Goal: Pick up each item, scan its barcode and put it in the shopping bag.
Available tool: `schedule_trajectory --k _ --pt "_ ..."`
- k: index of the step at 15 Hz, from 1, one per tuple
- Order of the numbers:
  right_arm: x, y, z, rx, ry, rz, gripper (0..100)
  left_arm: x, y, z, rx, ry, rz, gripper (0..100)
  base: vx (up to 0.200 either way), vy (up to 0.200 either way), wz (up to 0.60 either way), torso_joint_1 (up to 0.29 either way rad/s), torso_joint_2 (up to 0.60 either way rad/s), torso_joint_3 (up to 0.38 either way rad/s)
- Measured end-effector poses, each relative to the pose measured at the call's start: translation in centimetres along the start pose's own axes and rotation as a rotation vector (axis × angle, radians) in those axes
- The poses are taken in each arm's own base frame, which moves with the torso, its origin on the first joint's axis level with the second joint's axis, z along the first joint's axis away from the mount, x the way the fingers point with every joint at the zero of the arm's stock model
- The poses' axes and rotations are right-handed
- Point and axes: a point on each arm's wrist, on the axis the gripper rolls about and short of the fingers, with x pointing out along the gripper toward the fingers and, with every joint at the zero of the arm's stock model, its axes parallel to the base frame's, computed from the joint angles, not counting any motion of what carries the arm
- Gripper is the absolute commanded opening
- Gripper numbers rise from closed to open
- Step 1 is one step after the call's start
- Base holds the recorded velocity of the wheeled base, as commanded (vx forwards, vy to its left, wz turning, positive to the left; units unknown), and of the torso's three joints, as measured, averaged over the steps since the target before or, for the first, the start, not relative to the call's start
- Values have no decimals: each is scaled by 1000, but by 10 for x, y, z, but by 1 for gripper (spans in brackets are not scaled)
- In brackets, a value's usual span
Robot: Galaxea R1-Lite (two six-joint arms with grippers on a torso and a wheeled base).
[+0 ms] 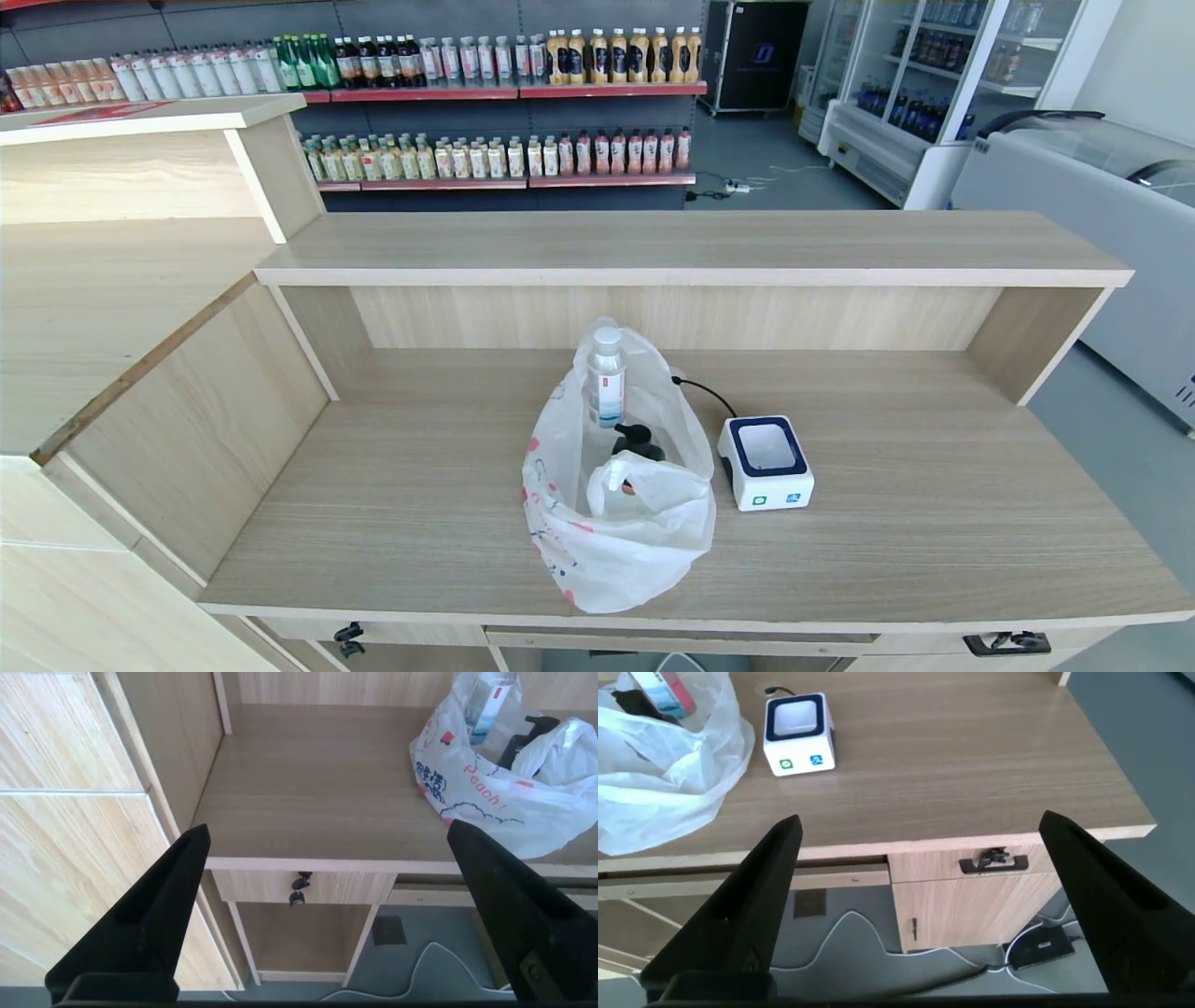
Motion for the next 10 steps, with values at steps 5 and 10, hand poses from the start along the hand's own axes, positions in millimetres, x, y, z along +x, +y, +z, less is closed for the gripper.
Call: schedule_trajectory --k 5,10 --pt "-5 -1 -2 5 -72 35 100 0 0 0 0 0 0 100 0 0 0 0 0 0" --pt "-6 -1 -2 -2 -81 37 100 0 0 0 0 0 0 100 0 0 0 0 0 0"
